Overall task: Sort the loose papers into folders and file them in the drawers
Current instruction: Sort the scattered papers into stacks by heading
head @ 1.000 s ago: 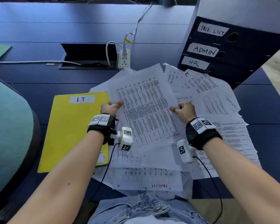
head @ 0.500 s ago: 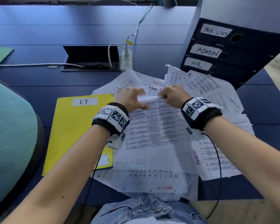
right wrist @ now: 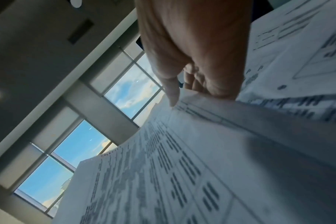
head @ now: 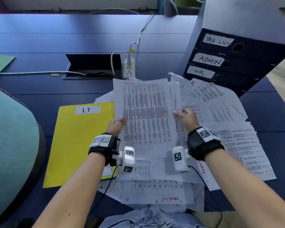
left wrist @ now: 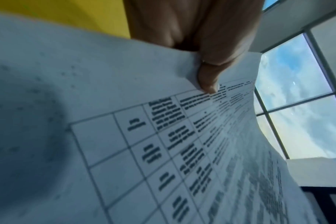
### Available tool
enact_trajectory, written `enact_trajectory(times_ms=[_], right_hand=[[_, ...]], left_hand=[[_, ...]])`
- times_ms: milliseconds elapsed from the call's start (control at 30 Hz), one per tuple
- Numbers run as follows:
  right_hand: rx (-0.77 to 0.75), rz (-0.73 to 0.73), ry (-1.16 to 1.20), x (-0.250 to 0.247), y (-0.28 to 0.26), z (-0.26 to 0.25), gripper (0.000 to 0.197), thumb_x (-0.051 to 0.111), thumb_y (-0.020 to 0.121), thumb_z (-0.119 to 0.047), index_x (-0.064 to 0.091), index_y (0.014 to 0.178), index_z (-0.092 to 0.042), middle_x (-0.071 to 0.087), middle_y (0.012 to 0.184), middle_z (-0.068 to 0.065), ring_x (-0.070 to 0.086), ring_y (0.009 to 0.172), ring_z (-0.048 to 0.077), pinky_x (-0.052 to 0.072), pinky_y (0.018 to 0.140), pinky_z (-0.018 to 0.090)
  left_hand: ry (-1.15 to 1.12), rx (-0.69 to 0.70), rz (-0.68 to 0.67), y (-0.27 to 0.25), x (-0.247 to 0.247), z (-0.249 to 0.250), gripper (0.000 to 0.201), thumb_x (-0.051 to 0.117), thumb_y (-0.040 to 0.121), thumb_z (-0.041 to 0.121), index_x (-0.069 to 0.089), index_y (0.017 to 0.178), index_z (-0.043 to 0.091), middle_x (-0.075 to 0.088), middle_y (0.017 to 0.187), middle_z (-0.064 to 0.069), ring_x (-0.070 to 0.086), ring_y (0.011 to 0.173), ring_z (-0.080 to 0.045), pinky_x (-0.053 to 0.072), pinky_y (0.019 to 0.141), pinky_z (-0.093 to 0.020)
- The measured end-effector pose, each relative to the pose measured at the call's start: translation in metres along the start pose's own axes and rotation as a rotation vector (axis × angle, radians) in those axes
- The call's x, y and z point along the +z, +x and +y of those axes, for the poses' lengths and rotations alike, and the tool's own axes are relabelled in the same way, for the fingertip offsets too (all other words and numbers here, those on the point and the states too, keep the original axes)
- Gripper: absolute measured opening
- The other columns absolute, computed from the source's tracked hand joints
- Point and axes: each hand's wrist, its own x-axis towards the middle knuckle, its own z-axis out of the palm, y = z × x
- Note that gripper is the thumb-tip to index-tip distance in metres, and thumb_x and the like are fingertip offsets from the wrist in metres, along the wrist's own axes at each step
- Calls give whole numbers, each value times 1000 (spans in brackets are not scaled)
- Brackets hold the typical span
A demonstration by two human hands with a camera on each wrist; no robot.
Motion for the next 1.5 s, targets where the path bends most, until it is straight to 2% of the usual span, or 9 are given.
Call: enact_trajectory(times_ms=[100,233,400,533,700,867,1000,1233,1500], right_hand=[[-58,139,-75,4,4,10,24,64,87,-10,60,64,-16,61,63,-1,52,62,17,46,58,25],[-48,263,-162,-7,9,19,19,66,85,-18,62,68,-11,60,72,7,52,74,17,46,72,32],[-87,314,-146,-18,10,17,29,65,87,-23,54,61,-14,48,69,6,39,69,17,33,68,26],[-111,236,-22,-10,8,12,46,60,90,-16,31,54,-18,29,53,-4,24,53,10,23,50,24],[-67,74,115,1,7,15,36,56,91,-6,44,58,-12,48,53,0,45,58,13,39,61,28],[-69,-175,81,6,-11,10,25,49,93,0,60,72,-7,65,52,-8,61,51,6,51,51,17],[-144,-241,-277,-13,-8,-6,9,55,90,-2,62,92,-8,65,76,0,60,60,1,47,61,19],[-132,-368,-1371,-58,6,-12,80,79,69,-5,41,137,-23,38,139,12,38,127,32,36,101,40],[-160,-393,-1340,-68,8,7,27,76,73,-12,65,99,-14,64,95,3,54,100,22,35,93,41]], left_hand=[[-24,-58,76,12,-2,-14,24,47,97,24,57,101,2,51,54,-4,45,48,-6,35,46,-14],[-6,-78,138,21,-25,-31,39,55,93,21,53,118,-9,58,107,-20,45,89,-18,37,66,-25],[68,-162,-89,18,-45,-46,54,74,73,41,58,106,2,65,100,-12,60,87,-24,49,77,-31],[103,-141,-214,3,-43,-31,18,65,85,23,55,76,11,52,37,11,44,30,3,33,34,-10],[-131,-50,-216,8,-35,-22,86,88,25,56,57,90,8,64,73,-6,58,58,-12,46,56,-24],[-130,-20,-165,10,-19,-11,67,72,76,5,32,130,-2,57,117,-18,56,100,-26,48,89,-42],[105,-27,-51,26,-12,-19,50,68,81,8,47,124,-8,56,126,-18,54,115,-31,41,103,-45],[190,-5,7,26,-3,-10,39,65,85,11,54,119,-3,60,118,-18,57,111,-32,44,100,-44],[193,19,104,32,-5,-19,31,66,80,5,59,108,-4,63,111,-23,60,105,-36,47,94,-49]])
